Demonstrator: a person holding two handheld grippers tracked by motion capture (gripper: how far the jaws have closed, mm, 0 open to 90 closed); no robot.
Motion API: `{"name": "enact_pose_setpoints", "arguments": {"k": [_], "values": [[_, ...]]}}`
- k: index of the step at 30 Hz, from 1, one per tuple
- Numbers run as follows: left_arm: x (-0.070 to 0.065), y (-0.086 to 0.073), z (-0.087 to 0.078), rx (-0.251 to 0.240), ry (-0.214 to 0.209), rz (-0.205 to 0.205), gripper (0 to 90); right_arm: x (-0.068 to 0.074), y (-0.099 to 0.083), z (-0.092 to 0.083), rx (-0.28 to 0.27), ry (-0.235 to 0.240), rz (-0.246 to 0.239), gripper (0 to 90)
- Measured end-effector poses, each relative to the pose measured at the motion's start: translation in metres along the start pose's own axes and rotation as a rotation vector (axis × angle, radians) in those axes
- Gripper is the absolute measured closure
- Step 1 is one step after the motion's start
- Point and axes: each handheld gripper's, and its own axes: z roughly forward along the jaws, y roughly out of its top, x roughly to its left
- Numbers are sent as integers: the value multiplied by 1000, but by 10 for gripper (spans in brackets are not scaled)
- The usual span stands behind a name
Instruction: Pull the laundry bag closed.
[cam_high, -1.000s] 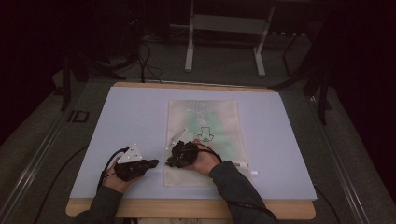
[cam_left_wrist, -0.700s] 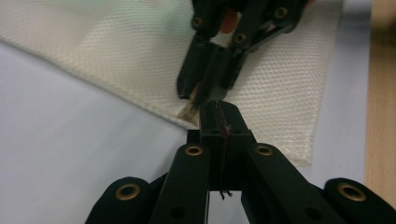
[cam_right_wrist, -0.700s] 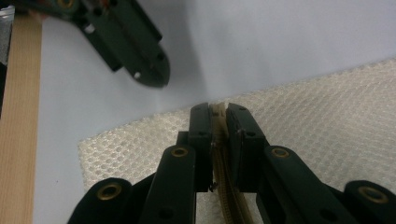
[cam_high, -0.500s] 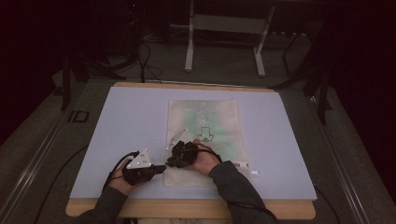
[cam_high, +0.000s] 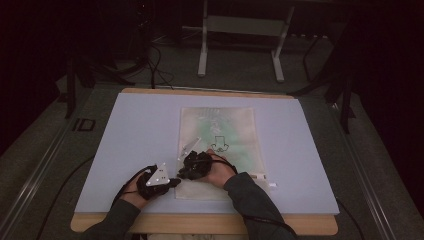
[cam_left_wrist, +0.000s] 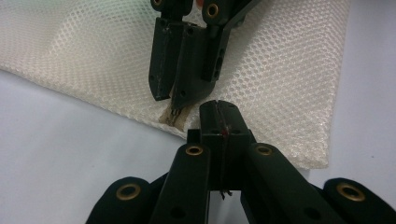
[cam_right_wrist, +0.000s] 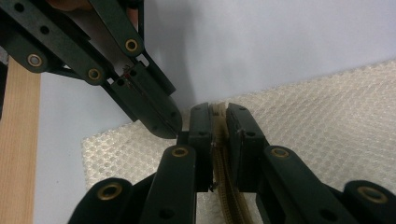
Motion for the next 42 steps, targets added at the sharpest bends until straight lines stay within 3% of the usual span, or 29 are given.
{"name": "enact_pose_setpoints", "arguments": {"k": [11,20,42], "values": [[-1,2,0,20,7,-24,900,3,-5,-5,4,-7,-9,819],[-1,3,0,41,14,-14,900,2,-12,-11,6,-9,-21,820],[-3,4,3,-9,34,6,893,0,-16,-6,1,-8,-14,819]]}}
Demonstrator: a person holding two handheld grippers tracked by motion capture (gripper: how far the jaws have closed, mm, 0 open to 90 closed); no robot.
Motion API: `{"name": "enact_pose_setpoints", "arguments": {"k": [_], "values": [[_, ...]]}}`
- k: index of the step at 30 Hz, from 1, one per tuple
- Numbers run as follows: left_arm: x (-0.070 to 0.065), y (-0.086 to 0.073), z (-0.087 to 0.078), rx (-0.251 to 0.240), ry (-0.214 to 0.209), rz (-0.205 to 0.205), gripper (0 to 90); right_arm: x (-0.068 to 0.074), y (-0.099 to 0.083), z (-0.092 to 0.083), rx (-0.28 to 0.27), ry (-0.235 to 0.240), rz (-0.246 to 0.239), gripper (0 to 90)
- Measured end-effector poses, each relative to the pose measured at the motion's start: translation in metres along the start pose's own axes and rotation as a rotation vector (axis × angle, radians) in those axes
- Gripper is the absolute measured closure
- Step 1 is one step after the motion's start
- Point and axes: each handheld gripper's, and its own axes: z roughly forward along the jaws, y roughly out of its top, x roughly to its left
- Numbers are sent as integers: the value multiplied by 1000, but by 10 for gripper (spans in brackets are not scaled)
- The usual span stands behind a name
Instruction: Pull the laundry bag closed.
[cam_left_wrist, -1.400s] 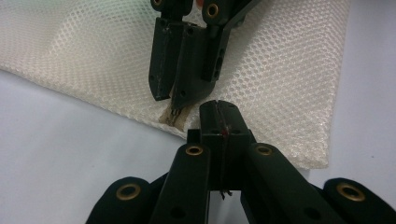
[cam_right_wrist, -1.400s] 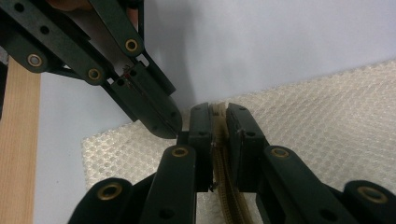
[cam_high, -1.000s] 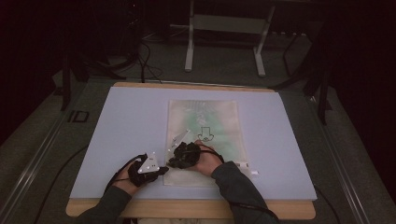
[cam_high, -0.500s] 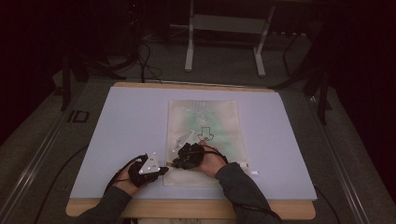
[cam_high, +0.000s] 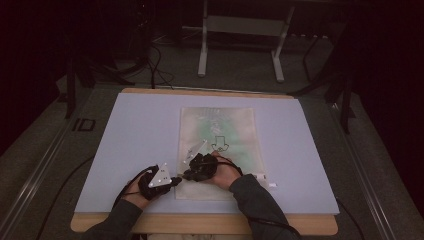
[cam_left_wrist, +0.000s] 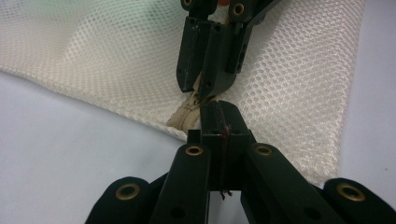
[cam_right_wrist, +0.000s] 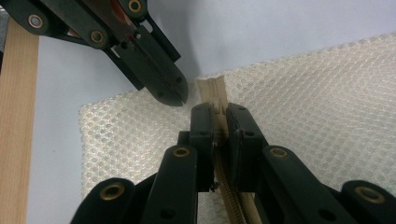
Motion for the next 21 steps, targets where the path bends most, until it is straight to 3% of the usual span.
{"name": "enact_pose_setpoints", "arguments": {"k": [5,21], "values": [[1,0,2,9,-14,-2,893,0,0,0,0,1,-2,819],[-1,1,4,24,2,-10,897,1,-2,-3,1,0,-10,819]]}}
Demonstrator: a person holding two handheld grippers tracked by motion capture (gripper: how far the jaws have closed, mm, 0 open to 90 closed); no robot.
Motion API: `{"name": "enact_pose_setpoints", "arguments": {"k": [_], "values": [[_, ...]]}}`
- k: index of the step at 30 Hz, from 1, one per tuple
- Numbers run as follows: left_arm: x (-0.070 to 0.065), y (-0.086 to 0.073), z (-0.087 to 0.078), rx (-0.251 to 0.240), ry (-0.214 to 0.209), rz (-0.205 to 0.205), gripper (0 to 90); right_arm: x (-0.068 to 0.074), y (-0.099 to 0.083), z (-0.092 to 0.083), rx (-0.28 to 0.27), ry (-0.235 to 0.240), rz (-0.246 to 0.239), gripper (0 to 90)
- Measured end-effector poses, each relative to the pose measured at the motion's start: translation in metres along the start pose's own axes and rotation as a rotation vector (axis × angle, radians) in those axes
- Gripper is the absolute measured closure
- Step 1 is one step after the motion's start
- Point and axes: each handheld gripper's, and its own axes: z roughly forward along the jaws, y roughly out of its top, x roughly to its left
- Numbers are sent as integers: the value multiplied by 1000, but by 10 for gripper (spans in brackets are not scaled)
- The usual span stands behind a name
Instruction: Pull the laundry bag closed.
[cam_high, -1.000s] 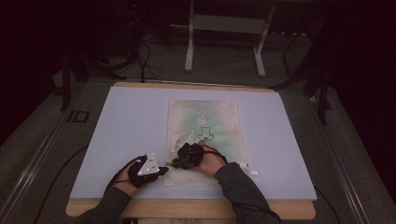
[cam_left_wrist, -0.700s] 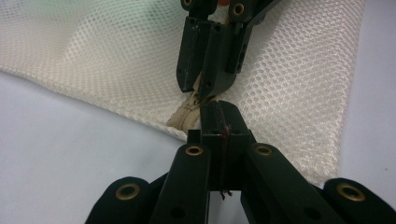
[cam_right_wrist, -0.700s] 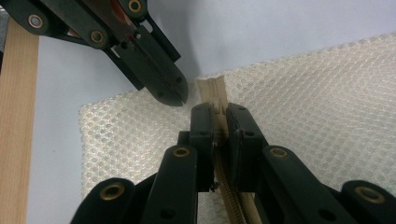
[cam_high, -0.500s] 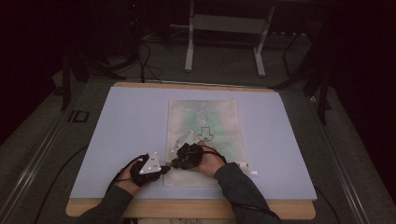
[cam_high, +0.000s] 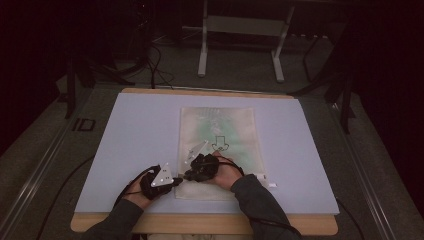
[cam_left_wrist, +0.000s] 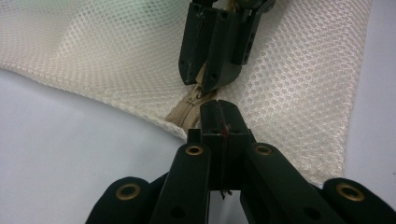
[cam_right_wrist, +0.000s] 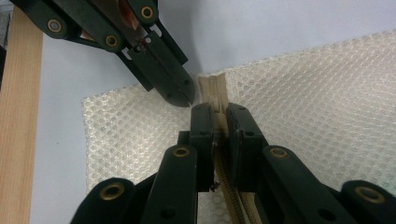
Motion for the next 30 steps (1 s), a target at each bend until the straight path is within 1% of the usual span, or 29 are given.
{"name": "enact_pose_setpoints", "arguments": {"k": [2,6,13,21,23,30], "values": [[0,0,0,1,0,-3,898,0,0,0,1,-1,-5,819],[0,0,0,3,0,-6,898,2,0,-1,14,-18,-23,820],[0,0,0,0,1,-7,898,1,-6,-6,14,-14,-11,820],[1,0,0,-4,-8,-24,897,0,-9,-9,19,-15,-18,820],[2,-1,0,-4,-9,-23,897,0,-10,-11,20,-13,-12,820],[2,-1,0,-7,-14,-29,897,-1,-13,-14,23,-13,-17,819]]}}
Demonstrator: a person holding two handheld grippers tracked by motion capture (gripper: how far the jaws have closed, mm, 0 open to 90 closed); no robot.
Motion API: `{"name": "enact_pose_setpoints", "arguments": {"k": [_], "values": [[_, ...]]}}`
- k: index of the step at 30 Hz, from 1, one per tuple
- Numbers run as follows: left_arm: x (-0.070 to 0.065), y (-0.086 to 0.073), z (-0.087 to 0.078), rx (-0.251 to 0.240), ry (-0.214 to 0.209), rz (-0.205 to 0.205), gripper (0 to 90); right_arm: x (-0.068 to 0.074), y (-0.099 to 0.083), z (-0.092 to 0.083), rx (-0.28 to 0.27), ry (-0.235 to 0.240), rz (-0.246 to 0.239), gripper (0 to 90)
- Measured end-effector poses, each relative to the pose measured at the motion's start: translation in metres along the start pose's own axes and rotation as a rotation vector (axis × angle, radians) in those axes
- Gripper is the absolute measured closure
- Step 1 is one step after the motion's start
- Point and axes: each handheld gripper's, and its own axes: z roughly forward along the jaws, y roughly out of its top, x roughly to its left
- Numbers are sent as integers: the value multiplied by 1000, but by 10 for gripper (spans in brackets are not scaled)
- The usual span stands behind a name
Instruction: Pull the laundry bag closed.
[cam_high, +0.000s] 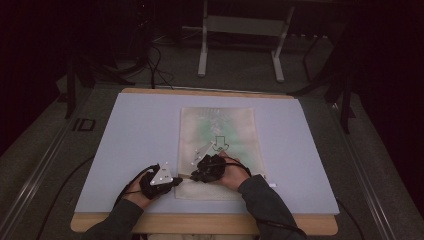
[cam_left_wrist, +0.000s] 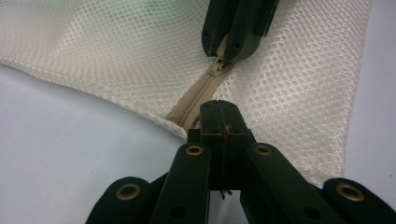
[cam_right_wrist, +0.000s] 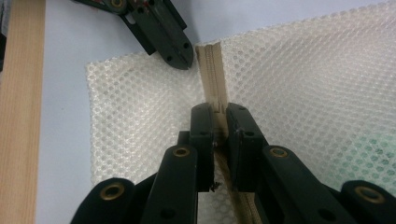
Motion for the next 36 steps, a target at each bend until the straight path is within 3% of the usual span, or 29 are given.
{"name": "enact_pose_setpoints", "arguments": {"k": [36], "values": [[1,0,0,1,-4,-3,897,-5,-23,-23,-12,-24,35,820]]}}
